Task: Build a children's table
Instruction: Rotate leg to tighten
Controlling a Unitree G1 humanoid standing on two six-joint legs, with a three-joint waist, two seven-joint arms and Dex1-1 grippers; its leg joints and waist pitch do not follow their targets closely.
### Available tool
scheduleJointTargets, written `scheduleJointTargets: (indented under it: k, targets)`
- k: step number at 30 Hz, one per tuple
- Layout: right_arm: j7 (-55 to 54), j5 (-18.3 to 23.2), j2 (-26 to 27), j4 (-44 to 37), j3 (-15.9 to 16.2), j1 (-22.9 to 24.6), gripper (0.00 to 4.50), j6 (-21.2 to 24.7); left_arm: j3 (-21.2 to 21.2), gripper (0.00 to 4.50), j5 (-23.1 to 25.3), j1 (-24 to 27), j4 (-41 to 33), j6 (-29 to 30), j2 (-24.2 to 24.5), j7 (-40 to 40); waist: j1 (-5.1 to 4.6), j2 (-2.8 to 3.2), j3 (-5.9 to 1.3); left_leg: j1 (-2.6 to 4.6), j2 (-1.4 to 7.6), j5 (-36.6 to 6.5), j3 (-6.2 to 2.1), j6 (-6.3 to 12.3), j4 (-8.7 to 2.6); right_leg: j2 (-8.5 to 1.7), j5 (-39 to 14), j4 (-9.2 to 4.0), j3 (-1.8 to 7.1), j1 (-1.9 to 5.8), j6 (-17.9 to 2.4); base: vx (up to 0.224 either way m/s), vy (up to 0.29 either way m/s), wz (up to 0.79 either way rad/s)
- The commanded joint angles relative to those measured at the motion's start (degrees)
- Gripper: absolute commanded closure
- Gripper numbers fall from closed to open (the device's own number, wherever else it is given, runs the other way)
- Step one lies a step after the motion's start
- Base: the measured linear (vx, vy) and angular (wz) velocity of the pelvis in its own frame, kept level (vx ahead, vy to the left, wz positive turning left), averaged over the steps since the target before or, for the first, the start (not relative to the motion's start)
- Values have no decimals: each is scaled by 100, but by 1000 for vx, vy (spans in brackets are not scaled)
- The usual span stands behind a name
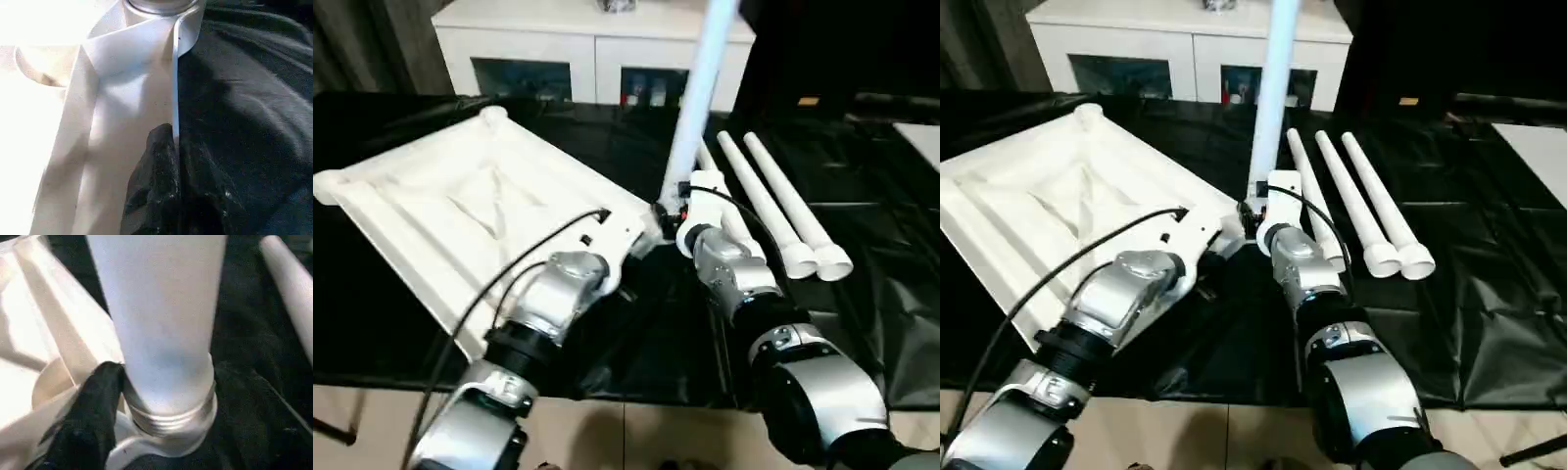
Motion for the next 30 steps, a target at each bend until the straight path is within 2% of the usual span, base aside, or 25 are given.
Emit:
scheduleJointTargets:
  k: [1,2,3,4,5,6,7,8,9,10,11,12,13,14,15,16,17,18,19,20,22,23,26,28,30]
  targets:
    - [607,43,-192,-575,144,183,99,179,41,450,46,33,-301,-287,209,-109,49,3,-426,29,530,-608,-202,427,-472,-519,-943,-272,377,317,-1404,51,-23,0]
    - [818,91,-250,-822,193,268,88,266,14,450,33,63,-366,-292,264,-192,56,-2,-449,-5,527,-236,-207,604,-448,-502,-460,-196,366,359,-1493,51,-23,0]
    - [1027,135,-326,-1088,263,368,78,373,-32,450,34,99,-425,-346,335,-295,58,-7,-466,-7,531,60,-194,753,-418,-502,-31,-132,375,346,-1600,0,0,0]
    - [1611,246,-607,-1877,491,682,70,728,-160,450,8,208,-589,-418,551,-624,116,-28,-486,12,501,316,-187,1011,-372,-478,371,-98,365,369,-1627,0,0,0]
    - [1611,246,-607,-1877,491,682,63,728,-160,450,8,208,-589,-418,551,-624,116,-28,-486,12,501,316,-187,1011,-372,-478,371,-98,365,369,-1627,0,0,0]
    - [2232,324,-952,-2673,752,1022,54,1078,-320,450,-14,338,-751,-620,805,-1032,148,-28,-502,15,495,623,-176,1271,-323,-484,656,-54,368,325,-1738,0,0,0]
    - [2232,324,-952,-2673,752,1022,44,1078,-320,450,-14,338,-751,-620,805,-1032,161,-42,-500,-2,496,650,-171,1346,-310,-480,670,-46,375,333,-1720,0,0,0]
    - [3157,388,-1604,-3484,1151,1459,34,1291,-557,450,-102,576,-1020,-1302,1216,-1812,188,-36,-488,-13,504,634,-173,1400,-319,-489,502,-60,370,321,-1712,0,0,0]
    - [3533,416,-1875,-3773,1298,1633,34,1305,-642,450,-162,687,-1155,-1660,1394,-2165,246,-3,-478,2,548,470,-174,1383,-313,-492,268,-62,385,310,-1590,0,0,0]
    - [3888,443,-2133,-4043,1434,1798,11,1308,-718,450,-225,793,-1288,-2003,1562,-2502,291,-7,-448,25,559,264,-177,1320,-334,-464,-48,-110,376,286,-1494,0,0,0]
    - [4191,498,-2336,-4263,1485,1958,11,1302,-792,450,-322,904,-1477,-1977,1753,-2826,291,13,-431,35,563,131,-159,1244,-348,-464,-217,-121,392,263,-1487,0,0,0]
    - [4372,542,-2456,-4370,1499,2064,4,1280,-842,450,-350,971,-1578,-1962,1886,-2995,336,39,-414,67,569,-185,-150,1026,-376,-468,-619,-174,394,254,-1468,0,0,0]
    - [4491,577,-2539,-4466,1500,2146,4,1285,-875,450,-362,1017,-1639,-1986,1981,-3103,350,37,-410,86,582,-320,-140,913,-390,-464,-741,-186,401,244,-1451,0,0,0]
    - [4544,594,-2580,-4530,1499,2190,4,1306,-890,450,-368,1038,-1667,-2002,2025,-3152,340,31,-375,90,596,-591,-120,681,-435,-443,-997,-218,404,233,-1429,0,0,0]
    - [4592,545,-2656,-4581,1512,2261,4,1290,-878,450,-432,1082,-1742,-1951,2094,-3261,340,35,-364,112,604,-762,-104,556,-450,-436,-1160,-240,406,212,-1406,0,0,0]
    - [4604,421,-2765,-4681,1547,2371,4,1246,-830,450,-548,1146,-1864,-1882,2169,-3420,337,39,-365,140,602,-994,-86,318,-463,-430,-1344,-258,421,199,-1342,0,0,0]
    - [4605,359,-2797,-4684,1565,2402,4,1179,-809,450,-588,1166,-1905,-1875,2190,-3473,326,18,-344,139,597,-1143,-83,169,-487,-432,-1547,-278,437,202,-1269,0,0,0]
    - [4669,360,-2847,-4716,1597,2460,4,1177,-806,450,-567,1176,-1929,-1907,2229,-3474,323,26,-328,155,589,-1293,-79,62,-500,-433,-1767,-310,445,188,-1193,0,0,0]
    - [4704,374,-2885,-4767,1621,2498,4,1187,-803,450,-553,1181,-1925,-1946,2251,-3481,311,32,-306,163,585,-1427,-78,23,-509,-428,-1928,-334,449,176,-1157,0,0,0]
    - [4723,394,-2922,-4828,1644,2536,4,1218,-794,450,-541,1185,-1901,-2000,2271,-3495,296,16,-279,171,575,-1697,-100,-48,-522,-443,-2355,-384,445,184,-1021,0,0,0]
    - [4824,408,-2974,-4905,1699,2584,4,1260,-750,450,-481,1186,-1796,-2122,2282,-3479,256,5,-304,134,573,-1788,-150,-114,-535,-471,-2646,-399,438,233,-820,0,0,0]
    - [4825,373,-2976,-4873,1723,2578,4,1244,-745,450,-466,1178,-1761,-2147,2281,-3478,250,-23,-306,129,574,-1735,-152,-102,-533,-471,-2620,-398,441,230,-796,0,0,0]
    - [4860,263,-2978,-4816,1766,2567,4,1178,-732,450,-435,1158,-1709,-2167,2294,-3470,243,-8,-319,105,568,-1520,-147,-47,-518,-482,-2479,-387,450,239,-829,0,0,0]
    - [4861,233,-2947,-4747,1750,2538,4,1165,-711,450,-435,1150,-1707,-2164,2302,-3485,251,-21,-334,103,567,-1307,-132,18,-504,-477,-2189,-351,455,244,-928,0,0,0]
    - [4866,217,-2945,-4691,1763,2520,30,1144,-692,450,-435,1152,-1710,-2164,2302,-3489,252,-22,-345,89,566,-1177,-127,62,-497,-465,-1959,-319,451,258,-1005,0,0,0]
